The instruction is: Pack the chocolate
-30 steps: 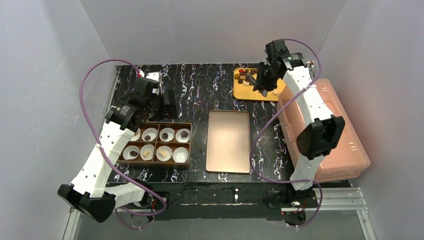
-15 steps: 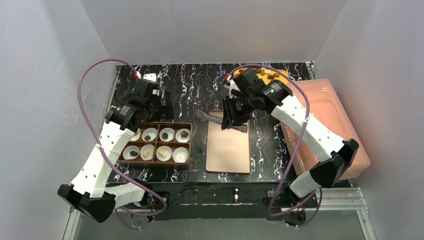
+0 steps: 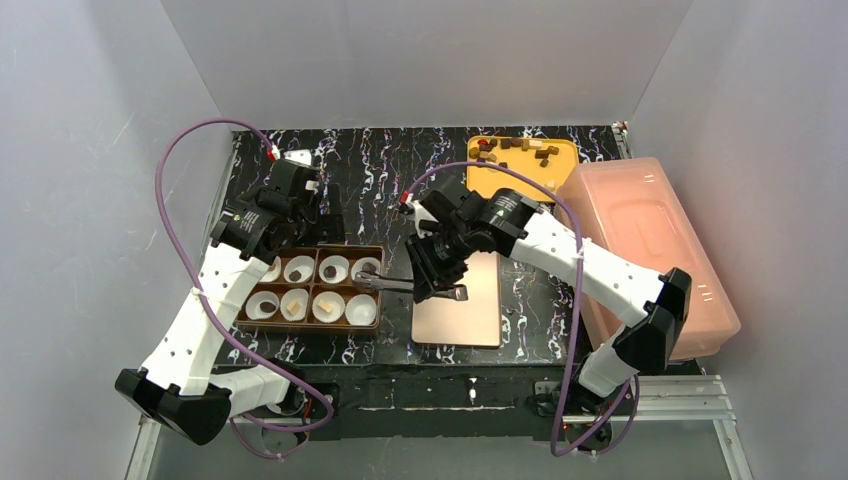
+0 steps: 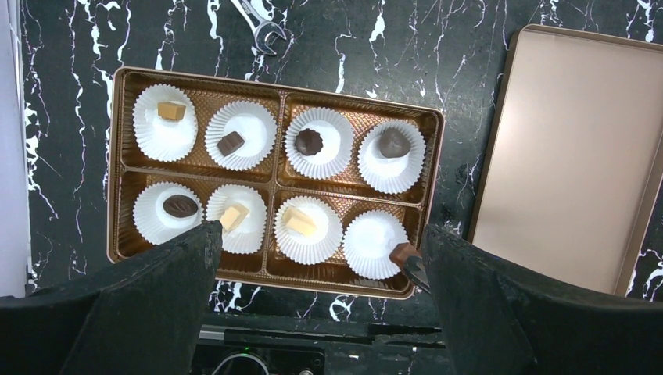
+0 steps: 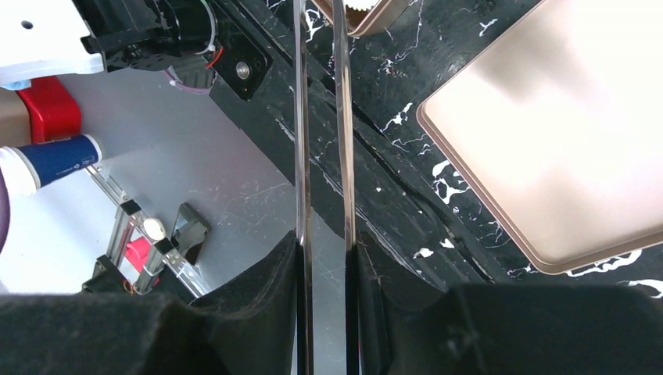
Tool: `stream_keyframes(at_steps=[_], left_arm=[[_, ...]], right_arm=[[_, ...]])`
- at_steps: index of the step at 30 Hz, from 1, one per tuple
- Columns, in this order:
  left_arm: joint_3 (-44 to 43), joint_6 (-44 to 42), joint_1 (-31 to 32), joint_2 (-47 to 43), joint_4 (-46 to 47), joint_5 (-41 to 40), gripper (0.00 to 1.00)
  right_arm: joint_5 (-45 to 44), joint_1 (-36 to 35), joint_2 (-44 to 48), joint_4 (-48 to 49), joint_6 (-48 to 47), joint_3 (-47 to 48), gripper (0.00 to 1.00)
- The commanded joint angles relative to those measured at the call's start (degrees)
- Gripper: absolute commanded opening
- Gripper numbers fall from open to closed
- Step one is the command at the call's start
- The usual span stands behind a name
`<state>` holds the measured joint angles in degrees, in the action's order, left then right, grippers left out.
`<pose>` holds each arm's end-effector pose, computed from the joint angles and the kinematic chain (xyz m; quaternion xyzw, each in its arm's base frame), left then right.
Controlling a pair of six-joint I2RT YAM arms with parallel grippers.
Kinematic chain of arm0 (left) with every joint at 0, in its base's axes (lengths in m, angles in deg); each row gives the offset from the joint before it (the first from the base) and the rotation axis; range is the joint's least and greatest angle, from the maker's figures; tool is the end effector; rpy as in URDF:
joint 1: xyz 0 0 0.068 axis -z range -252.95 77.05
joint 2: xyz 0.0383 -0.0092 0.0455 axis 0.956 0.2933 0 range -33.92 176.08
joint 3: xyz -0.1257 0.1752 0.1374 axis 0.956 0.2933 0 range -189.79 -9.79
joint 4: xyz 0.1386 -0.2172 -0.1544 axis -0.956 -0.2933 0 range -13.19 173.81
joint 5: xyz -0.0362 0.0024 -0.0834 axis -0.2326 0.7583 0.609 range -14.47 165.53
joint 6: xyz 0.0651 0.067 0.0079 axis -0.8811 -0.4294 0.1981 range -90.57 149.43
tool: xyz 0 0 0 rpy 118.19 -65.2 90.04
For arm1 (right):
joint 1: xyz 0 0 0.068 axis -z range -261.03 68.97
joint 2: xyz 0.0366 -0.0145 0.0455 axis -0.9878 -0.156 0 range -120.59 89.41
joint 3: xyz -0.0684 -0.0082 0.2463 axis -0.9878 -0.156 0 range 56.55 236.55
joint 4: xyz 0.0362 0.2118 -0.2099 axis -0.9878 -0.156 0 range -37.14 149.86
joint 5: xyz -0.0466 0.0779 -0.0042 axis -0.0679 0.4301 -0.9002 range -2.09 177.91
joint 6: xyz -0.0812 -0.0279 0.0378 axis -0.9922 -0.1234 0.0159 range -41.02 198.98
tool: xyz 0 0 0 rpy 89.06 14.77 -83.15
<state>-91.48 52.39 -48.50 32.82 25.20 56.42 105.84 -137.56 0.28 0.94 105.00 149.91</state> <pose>0.2802 -0.0969 0.3653 -0.0536 0.9073 -0.0162 0.4167 0.1914 0.3367 0.3146 -0.2933 0.8956 0.3093 0.1272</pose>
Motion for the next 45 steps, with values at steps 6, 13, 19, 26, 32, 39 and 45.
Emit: stream_keyframes(at_steps=[6, 13, 19, 26, 32, 39, 45], left_arm=[[-2.1, -0.6, -0.1, -1.1, -2.1, -1.8, 1.00], [-2.0, -1.0, -0.1, -1.3, -2.3, -2.1, 0.99], [-2.1, -1.2, -0.1, -1.4, -2.5, -2.2, 1.00], [-1.5, -1.3, -0.1, -1.5, -2.2, -2.2, 1.00], [-1.7, -1.2, -0.1, -1.4, -2.1, -2.0, 1.00], [-4.6, -1.8, -0.1, -1.5, -2.8, -2.2, 0.99], [-6.8, -2.4, -0.1, -0.9, -2.5, -1.1, 1.00]], right_arm=[[-2.6, -3.2, -4.5, 3.4, 0.1, 0.5, 0.27], [-3.4, -4.4, -7.1, 3.7, 0.0, 0.1, 0.27], [-3.7, -4.8, -8.3, 3.8, -0.1, 0.2, 0.31], [-4.0, -5.4, -8.2, 3.9, 0.1, -0.3, 0.43], [-4.2, -5.5, -8.0, 3.8, 0.1, 0.6, 0.47], [-6.1, -2.7, -6.7, 3.0, -0.1, 5.8, 0.46], [-8.3, 6.6, -9.0, 3.4, 0.6, 12.8, 0.47]])
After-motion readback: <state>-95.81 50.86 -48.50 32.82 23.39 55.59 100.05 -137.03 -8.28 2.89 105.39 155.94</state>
